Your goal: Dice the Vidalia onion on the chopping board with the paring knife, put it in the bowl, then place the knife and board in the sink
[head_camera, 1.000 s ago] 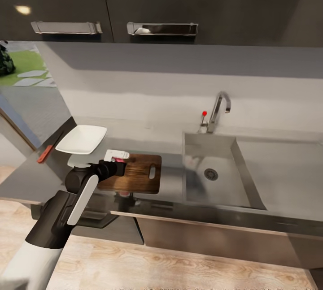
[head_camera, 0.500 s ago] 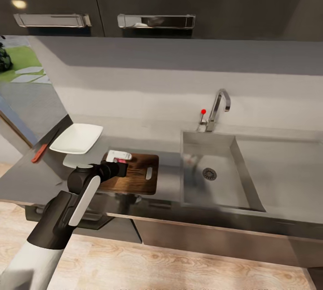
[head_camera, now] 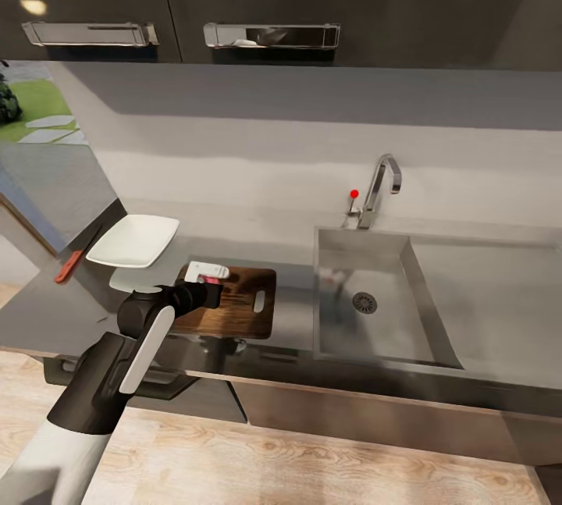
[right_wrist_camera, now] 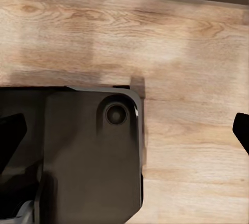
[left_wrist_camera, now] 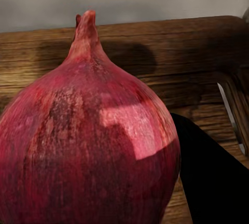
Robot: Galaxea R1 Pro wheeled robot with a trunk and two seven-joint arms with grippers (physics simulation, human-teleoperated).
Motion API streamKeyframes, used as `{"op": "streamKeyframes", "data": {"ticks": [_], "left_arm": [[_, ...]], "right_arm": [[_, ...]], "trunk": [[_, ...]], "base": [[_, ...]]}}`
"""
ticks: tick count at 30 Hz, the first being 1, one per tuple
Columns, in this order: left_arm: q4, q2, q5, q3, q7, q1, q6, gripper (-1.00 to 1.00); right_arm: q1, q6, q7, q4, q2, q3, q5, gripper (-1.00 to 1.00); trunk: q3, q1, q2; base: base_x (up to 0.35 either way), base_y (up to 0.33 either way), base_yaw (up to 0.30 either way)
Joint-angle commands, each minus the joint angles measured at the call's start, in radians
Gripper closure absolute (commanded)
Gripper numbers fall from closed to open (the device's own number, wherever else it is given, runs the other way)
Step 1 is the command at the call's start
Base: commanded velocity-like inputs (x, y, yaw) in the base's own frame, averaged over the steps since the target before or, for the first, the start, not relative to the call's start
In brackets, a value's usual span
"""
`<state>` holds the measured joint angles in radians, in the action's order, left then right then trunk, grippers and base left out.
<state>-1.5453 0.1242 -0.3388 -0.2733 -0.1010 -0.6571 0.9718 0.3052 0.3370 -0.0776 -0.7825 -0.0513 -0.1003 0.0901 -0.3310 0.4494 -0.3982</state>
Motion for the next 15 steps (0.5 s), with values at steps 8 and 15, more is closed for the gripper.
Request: {"op": "streamKeyframes", "data": {"ticks": [8, 15], "left_arm": [[-0.001, 0.001, -0.009, -0.003, -0.009, -0.001, 0.004, 1.0], [-0.001, 0.001, -0.009, -0.003, -0.009, -0.001, 0.004, 1.0]], "right_arm": [[0.0, 0.001, -0.013, -0.001, -0.001, -0.006, 0.01, -1.0], [0.0, 0.001, -0.012, 0.0, -0.001, -0.006, 0.009, -1.0]], "trunk": [[-0.002, 0.001, -0.002], [-0.002, 0.001, -0.002]], "base": [[0.065, 0.0, 0.0], [0.005, 0.0, 0.0]]}}
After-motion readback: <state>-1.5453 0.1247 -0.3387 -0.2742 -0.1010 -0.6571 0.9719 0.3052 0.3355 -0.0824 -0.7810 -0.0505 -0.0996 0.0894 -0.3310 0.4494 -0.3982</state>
